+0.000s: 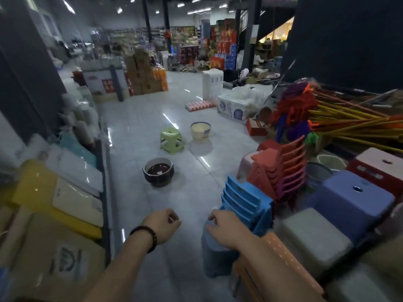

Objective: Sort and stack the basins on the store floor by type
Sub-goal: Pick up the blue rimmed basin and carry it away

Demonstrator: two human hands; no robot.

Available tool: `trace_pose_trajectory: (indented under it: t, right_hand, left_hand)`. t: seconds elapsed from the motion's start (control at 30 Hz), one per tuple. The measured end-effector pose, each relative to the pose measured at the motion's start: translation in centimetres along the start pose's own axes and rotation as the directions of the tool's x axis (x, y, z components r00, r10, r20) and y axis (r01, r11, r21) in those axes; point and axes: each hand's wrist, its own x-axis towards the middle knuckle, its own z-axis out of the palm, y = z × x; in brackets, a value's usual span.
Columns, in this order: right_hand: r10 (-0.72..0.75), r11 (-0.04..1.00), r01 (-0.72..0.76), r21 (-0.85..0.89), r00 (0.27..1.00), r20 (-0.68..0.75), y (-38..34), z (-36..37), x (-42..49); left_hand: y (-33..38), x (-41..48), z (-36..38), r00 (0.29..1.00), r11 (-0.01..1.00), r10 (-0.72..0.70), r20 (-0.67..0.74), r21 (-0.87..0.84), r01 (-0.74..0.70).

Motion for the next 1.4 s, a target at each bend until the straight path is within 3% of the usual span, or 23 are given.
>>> trace_pose_trajectory:
  t: [0.3,0.4,0.57,0.67,0.87,1.17,1.4]
  right_hand:
    - [-0.007,0.998,0.01,-0.069,0.999,0.049,-5.6,-7.3,28.7]
    - [-0.04,0.995,0.045,-0.088,0.997,0.065,-8.1,-9.9,37.1]
    - [-0.143,0.975,0.134,-0.179,0.989,-0.037,-12.6,-13.9,52.6]
    - [-0.118,0.976,0.099,-0.194,0.989,-0.088,-14.6,-16.3,61.8]
    - [-0.047,0.951,-0.002,-0.31,0.987,-0.152,-16.9,-22.0,76.9]
    - [0.017,0.974,-0.066,-0.219,0.976,-0.219,-12.2,-30.8,100.1]
    - [0.039,0.983,-0.07,-0.17,0.984,-0.176,-4.7,-38.6,119.7]
  left_hand:
    - [-3.7,23.6,-12.9,0.988,0.986,-0.143,-0.052,0.084,0.147]
    - [-3.9,31.4,-17.5,0.992,0.99,-0.109,-0.065,0.084,0.114]
    - [-4.1,47.0,-25.2,0.997,0.995,0.011,-0.077,0.099,-0.003]
    - [-4.1,56.8,-30.1,0.991,0.991,0.081,-0.104,0.11,-0.069]
    - [-1.9,74.8,-38.2,0.993,0.99,0.118,-0.002,0.078,-0.118]
    - [5.7,100.7,-41.4,0.974,0.97,0.211,0.082,0.105,-0.219]
    - [10.6,120.1,-43.6,0.988,0.991,0.093,0.124,0.086,-0.104]
